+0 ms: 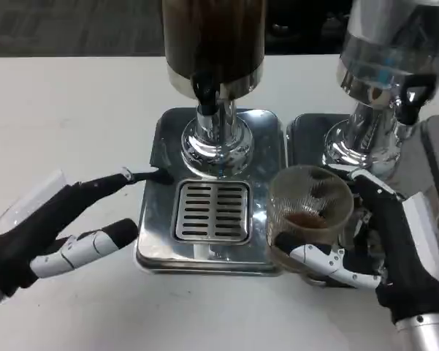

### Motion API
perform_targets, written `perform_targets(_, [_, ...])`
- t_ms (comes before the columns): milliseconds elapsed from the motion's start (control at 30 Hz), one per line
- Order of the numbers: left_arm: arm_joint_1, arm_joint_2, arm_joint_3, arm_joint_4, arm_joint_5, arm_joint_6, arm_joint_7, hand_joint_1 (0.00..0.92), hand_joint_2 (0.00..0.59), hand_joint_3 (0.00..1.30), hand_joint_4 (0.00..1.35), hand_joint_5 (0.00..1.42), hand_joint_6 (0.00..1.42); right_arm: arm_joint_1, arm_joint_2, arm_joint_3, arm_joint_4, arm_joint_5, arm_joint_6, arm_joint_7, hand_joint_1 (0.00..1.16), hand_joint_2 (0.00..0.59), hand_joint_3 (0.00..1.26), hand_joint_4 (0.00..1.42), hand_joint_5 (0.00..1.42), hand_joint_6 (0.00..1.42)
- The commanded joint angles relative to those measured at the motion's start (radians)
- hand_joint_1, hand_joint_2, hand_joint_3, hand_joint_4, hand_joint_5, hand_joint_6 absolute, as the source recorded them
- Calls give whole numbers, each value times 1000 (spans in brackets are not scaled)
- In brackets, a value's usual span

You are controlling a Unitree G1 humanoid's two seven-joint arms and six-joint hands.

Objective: Grasp the cup under the faucet to collect the drink, then remove the cup.

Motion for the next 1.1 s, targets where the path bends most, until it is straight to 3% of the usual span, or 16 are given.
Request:
perform_targets(33, [36,29,-17,-43,14,-28,1,0,136,286,158,130,141,15,3,-22,-75,5,-27,-7,1162,179,962,992,1100,1275])
perform_targets(233, [86,90,-32,-65,56,-112,-8,0,134,282,142,121,140,42,-5,-31,-121,3,-29,14,1162,181,963,992,1100,1275])
perform_targets(400, [152,119,31,-112,93,-219,58,0,133,273,135,119,104,59,2,-41,-158,9,-28,25,1162,183,970,1004,1100,1275])
perform_targets(833, [314,130,155,-205,131,-308,163,0,131,261,102,93,64,124,3,-69,-256,62,-53,67,1162,184,973,1005,1100,1275])
perform_targets(1100, [406,137,157,-291,134,-305,176,0,129,247,86,83,60,156,-19,-92,-306,100,-73,125,1162,184,973,1005,1100,1275])
